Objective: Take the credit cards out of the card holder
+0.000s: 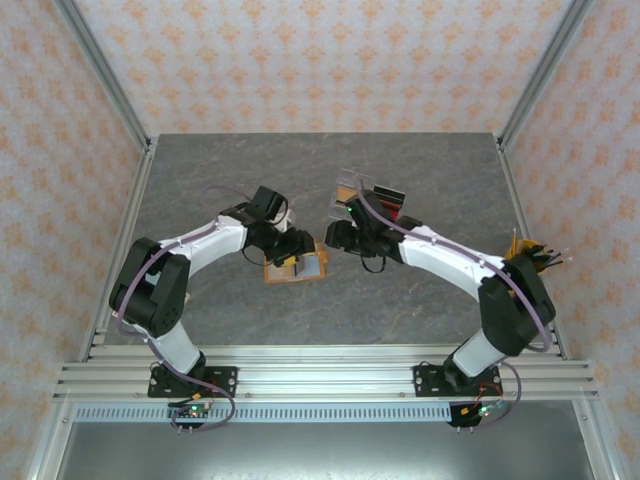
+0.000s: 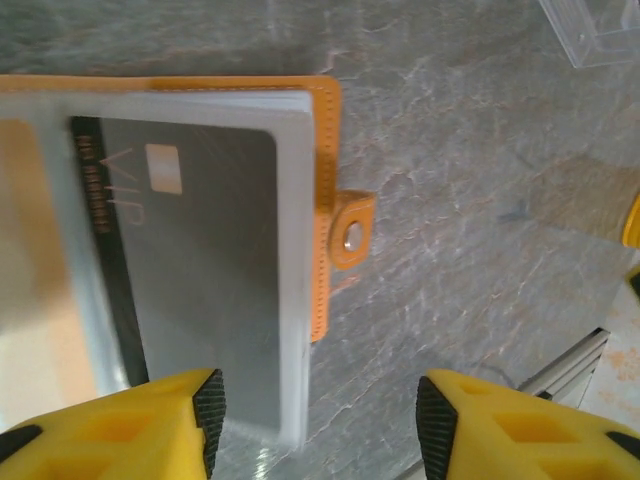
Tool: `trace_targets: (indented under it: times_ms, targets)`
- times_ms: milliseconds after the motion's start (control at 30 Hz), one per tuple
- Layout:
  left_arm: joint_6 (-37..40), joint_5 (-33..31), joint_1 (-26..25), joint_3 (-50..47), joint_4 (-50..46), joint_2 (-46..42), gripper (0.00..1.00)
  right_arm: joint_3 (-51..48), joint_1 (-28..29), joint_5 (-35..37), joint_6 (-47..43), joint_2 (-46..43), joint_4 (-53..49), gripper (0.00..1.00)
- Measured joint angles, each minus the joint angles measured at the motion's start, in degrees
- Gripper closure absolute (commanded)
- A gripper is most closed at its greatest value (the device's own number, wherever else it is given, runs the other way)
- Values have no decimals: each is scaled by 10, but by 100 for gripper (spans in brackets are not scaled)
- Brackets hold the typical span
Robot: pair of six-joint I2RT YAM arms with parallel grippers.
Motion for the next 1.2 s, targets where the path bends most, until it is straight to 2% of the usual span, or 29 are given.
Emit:
trace_targets:
  times_ms: [167, 400, 533, 800, 1000, 1200]
  targets:
    - [-14, -23, 4, 24, -3, 14, 38, -3, -5, 4, 1, -30, 2, 45]
    - [-28, -64, 62, 33, -11, 9, 44, 10, 0, -15, -10, -24, -25, 56]
    - [-28, -76, 80, 32, -11, 1, 47, 59, 24, -15, -19, 21, -46, 65]
    - [-41, -77, 80, -12, 6, -9, 52, 144, 84, -2, -25, 148, -72, 77]
    - [-50, -48, 80, -51, 32, -9, 58, 169, 89, 4, -25, 226, -83, 84]
    - [-43, -16, 71, -54, 39, -8, 64, 185, 89, 16, -25, 259, -92, 86]
